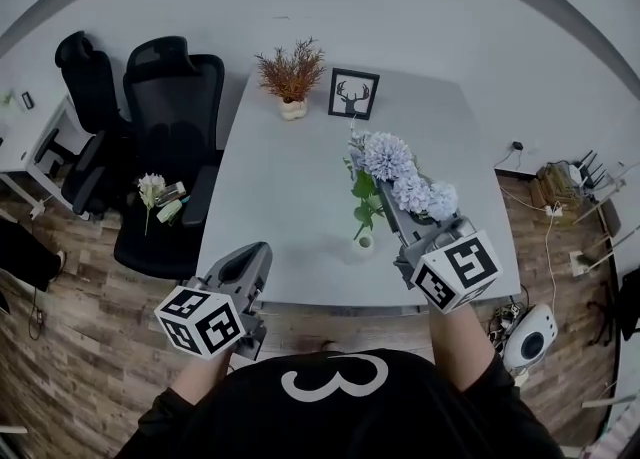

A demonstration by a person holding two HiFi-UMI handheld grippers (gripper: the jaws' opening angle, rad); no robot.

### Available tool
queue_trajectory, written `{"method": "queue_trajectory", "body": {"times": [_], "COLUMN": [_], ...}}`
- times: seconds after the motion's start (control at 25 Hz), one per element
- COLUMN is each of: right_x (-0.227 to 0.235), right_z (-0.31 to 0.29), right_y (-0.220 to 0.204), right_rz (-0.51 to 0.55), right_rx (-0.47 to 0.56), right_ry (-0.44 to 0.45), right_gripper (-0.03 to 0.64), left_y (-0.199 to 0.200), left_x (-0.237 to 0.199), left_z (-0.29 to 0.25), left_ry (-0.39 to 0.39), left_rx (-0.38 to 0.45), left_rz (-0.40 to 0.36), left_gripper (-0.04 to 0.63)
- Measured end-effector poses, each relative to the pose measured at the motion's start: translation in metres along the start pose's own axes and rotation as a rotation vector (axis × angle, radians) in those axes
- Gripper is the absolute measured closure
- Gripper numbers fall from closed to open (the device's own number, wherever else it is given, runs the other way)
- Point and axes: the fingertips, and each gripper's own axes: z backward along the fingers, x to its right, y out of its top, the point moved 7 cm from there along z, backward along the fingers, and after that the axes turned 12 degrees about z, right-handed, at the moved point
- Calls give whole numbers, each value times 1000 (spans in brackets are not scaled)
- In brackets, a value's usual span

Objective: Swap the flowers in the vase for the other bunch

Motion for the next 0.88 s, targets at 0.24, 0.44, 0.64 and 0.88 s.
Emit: {"method": "queue_trajectory", "body": {"times": [0.24,0.44,0.64,0.88], "right_x": [-22,-47,-72,-97], "right_z": [-23,-50,-80,-109], "right_y": [6,-9,-41,-90], "right_rz": [-55,-106,-169,-275], "right_rx": [15,-9,-77,-169], "right_ry": [89,174,246,293], "right_gripper": [555,555,555,555], "left_y": [5,6,2,-1], "left_x": [-8,-20,-35,-53], "left_z": [18,36,54,74], "left_ry": [33,89,154,232], "left_rx": [36,62,73,85], "left_rz": [9,32,61,89], "left_gripper": [586,586,586,586]}}
